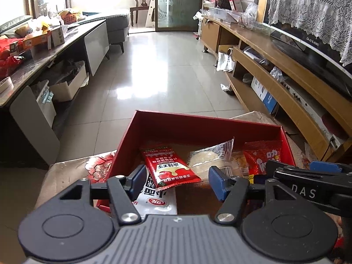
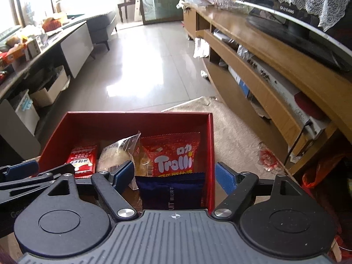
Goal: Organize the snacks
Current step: 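Open the left tool over the box while right tool lowers and releases the blue wafer pack, then move both open tools from the box to the loose snacks on the table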
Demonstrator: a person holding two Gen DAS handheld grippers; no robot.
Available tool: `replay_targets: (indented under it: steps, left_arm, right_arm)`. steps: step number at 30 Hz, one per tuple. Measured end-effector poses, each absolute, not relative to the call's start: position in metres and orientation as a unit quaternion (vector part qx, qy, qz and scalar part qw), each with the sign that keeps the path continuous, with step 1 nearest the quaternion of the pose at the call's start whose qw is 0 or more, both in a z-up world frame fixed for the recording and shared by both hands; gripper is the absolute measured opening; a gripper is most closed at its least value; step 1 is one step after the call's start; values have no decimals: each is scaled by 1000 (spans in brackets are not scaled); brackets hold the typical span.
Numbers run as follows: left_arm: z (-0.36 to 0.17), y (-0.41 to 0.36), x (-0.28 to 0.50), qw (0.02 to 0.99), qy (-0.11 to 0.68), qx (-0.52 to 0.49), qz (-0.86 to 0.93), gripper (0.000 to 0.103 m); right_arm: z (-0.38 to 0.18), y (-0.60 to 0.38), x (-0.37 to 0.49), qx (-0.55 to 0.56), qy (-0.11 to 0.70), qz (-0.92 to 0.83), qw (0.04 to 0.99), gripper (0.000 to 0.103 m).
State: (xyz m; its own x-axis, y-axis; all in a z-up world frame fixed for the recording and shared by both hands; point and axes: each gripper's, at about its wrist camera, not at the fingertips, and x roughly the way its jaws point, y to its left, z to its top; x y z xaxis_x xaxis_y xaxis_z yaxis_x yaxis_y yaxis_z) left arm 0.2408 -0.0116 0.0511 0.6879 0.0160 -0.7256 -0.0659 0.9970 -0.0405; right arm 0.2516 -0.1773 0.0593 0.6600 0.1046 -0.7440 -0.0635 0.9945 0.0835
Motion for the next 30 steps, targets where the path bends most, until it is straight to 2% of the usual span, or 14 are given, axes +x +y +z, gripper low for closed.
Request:
replay_targets:
  steps: [14,30]
  left_arm:
    - [67,-5,202,922,384,-45,9,63]
    - [65,-1,154,920,390,-38,-7,63]
  right_arm:
    - [77,-175,219,16,394,51,918,85]
    - [68,-167,171,-1,412,52,910,85]
